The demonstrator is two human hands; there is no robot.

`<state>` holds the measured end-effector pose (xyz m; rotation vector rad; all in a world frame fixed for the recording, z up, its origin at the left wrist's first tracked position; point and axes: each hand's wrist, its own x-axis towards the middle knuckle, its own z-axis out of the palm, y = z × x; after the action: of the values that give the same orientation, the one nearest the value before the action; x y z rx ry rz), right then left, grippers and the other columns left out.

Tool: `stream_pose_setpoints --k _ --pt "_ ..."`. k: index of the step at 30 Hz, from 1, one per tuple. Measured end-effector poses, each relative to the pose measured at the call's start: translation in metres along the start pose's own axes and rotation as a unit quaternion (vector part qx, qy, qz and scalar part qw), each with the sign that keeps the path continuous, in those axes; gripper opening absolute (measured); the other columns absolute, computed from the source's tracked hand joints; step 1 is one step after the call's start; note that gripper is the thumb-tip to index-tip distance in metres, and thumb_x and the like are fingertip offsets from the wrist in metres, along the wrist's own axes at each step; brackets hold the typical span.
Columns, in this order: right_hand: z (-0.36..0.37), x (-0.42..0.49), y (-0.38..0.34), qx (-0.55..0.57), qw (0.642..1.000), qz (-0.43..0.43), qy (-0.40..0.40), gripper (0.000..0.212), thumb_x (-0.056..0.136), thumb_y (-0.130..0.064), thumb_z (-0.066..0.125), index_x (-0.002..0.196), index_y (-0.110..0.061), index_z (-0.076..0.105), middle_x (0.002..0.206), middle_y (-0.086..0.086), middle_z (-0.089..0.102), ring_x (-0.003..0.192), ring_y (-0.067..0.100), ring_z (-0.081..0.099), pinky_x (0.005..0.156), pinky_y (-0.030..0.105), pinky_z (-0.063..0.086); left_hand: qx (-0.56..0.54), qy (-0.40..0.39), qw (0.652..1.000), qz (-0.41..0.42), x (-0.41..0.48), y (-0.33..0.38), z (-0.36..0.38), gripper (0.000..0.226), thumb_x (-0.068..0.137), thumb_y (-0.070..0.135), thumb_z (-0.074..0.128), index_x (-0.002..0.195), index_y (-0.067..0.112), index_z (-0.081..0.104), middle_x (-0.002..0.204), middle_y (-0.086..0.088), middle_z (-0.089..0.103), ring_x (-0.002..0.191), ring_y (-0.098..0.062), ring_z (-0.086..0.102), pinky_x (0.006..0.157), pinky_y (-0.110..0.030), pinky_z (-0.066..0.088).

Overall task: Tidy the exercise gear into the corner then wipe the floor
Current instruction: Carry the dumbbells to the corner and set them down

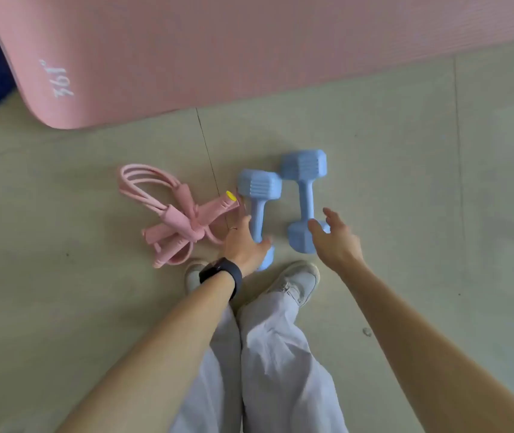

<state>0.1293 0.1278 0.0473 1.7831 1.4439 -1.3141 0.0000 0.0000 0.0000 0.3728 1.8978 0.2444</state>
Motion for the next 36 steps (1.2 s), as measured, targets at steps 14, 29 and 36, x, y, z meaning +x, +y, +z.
stream_pose_setpoints --k 14,29,36 --pt "0.069 0.101 0.024 -0.204 0.97 -0.078 0.112 0.079 0.099 -0.027 0.043 0.155 -0.034 -0.011 0.108 0.01 0.064 0.085 0.033 0.054 0.086 0.04 0.042 0.225 0.162 0.96 0.026 0.062 -0.026 0.07 0.097 0.083 0.012 0.068 0.156 0.004 0.005 0.149 -0.02 0.037 0.096 -0.037 0.067 0.061 -0.035 0.042" --pt "-0.057 -0.156 0.049 -0.09 0.994 0.052 -0.043 0.075 0.09 -0.025 0.048 0.153 -0.045 0.012 0.105 0.003 0.065 0.093 0.035 0.064 0.073 0.036 0.05 0.247 0.008 0.969 0.018 -0.148 0.089 -0.048 0.055 0.081 0.0 0.052 0.131 0.016 0.037 0.096 -0.008 0.052 0.078 -0.031 0.051 0.061 -0.032 0.038" --pt "-0.139 -0.353 0.019 0.009 0.999 0.028 0.022 0.073 0.089 -0.026 0.045 0.15 -0.051 0.014 0.092 -0.001 0.065 0.078 0.031 0.063 0.059 0.033 0.043 0.239 0.006 0.967 0.094 -0.316 0.181 -0.13 0.052 0.067 0.012 0.048 0.119 0.02 0.045 0.101 -0.009 0.056 0.089 -0.032 0.056 0.072 -0.037 0.049"
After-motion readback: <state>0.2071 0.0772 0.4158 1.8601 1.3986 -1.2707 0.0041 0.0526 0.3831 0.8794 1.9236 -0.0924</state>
